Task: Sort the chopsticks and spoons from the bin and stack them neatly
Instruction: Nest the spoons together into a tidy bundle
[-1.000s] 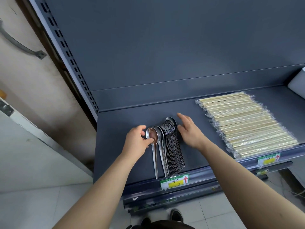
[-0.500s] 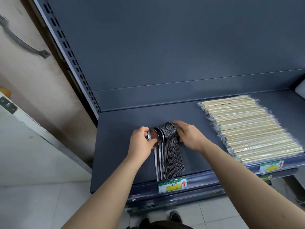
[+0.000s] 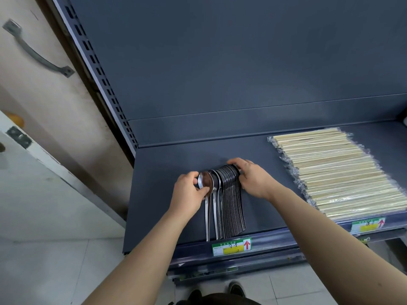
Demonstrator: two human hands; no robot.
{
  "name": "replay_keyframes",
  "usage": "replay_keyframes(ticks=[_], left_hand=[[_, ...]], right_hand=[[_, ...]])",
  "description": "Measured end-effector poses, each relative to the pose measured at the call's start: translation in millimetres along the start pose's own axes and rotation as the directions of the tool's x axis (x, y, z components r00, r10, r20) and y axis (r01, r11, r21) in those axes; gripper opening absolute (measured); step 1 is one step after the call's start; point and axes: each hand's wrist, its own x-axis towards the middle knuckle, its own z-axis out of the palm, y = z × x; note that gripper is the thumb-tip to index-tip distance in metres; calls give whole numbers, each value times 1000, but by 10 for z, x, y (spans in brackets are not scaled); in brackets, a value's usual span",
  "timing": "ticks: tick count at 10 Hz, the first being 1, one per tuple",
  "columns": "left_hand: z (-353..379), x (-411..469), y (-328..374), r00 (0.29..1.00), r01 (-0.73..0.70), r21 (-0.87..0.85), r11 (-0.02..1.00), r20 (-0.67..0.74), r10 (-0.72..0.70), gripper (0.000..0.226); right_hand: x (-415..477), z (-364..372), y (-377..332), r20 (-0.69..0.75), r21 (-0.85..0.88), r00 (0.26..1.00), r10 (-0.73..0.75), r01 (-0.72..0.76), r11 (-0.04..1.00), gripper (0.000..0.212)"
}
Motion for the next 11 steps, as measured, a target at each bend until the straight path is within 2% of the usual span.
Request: replay_keyframes(ticks=[3, 5, 7, 9, 11], left_hand=[[-23, -22, 15, 999, -38, 94, 995, -15, 40, 39], [-68, -68, 25, 999, -21, 132, 991, -22, 24, 49], [-97, -98, 17, 1000, -13, 155, 988, -2, 14, 50], [-149, -144, 46, 999, -41, 247, 968, -7, 44, 43], [-248, -194, 98, 996, -64, 384, 921, -33, 83, 44]], right_hand=[[-111, -19, -5, 5, -40, 999, 37, -36, 999, 61], [-164, -3, 7, -26, -58, 995, 93, -94, 994, 54], [-262, 24, -57, -53, -36, 992, 117, -119, 992, 55], [-309, 43, -18, -91, -96, 982, 166, -174, 980, 42], [-316, 26, 131, -183, -220, 978, 98, -138, 966, 18]])
